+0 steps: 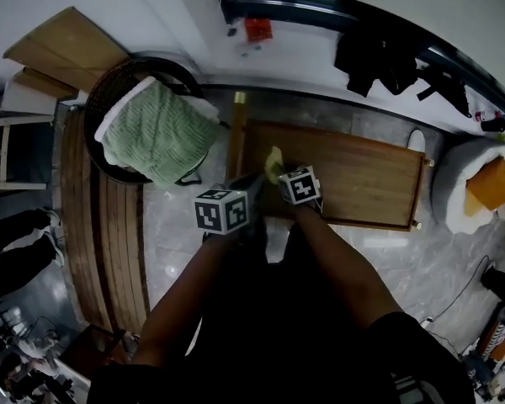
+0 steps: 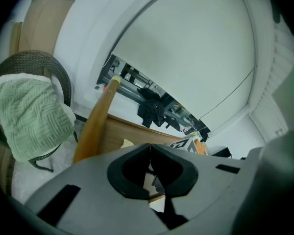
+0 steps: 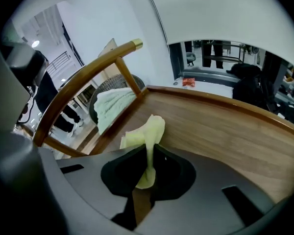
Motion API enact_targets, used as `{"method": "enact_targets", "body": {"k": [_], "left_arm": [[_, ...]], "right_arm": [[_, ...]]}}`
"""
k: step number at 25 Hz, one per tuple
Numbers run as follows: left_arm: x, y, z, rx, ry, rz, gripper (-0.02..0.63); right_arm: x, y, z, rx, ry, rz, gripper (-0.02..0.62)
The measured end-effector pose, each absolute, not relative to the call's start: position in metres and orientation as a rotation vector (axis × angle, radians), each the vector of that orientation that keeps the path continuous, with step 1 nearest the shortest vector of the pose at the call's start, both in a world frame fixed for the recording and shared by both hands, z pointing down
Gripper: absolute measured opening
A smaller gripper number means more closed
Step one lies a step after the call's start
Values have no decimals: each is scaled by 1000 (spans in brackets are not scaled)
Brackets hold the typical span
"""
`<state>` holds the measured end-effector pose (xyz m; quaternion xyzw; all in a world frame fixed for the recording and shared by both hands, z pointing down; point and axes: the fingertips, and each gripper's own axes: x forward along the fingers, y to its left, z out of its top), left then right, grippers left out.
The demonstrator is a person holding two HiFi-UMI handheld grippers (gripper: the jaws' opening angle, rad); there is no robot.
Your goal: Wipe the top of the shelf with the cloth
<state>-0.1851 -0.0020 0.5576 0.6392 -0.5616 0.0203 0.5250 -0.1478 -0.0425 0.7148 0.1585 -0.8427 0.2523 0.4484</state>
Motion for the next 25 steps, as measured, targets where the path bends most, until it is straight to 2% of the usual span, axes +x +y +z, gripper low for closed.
{"method": "enact_targets", "body": {"k": [25], "left_arm": [[15, -70, 587, 1611, -1150, 150, 12]], "right_arm": [[147, -141, 711, 757, -1998, 605, 46]]}}
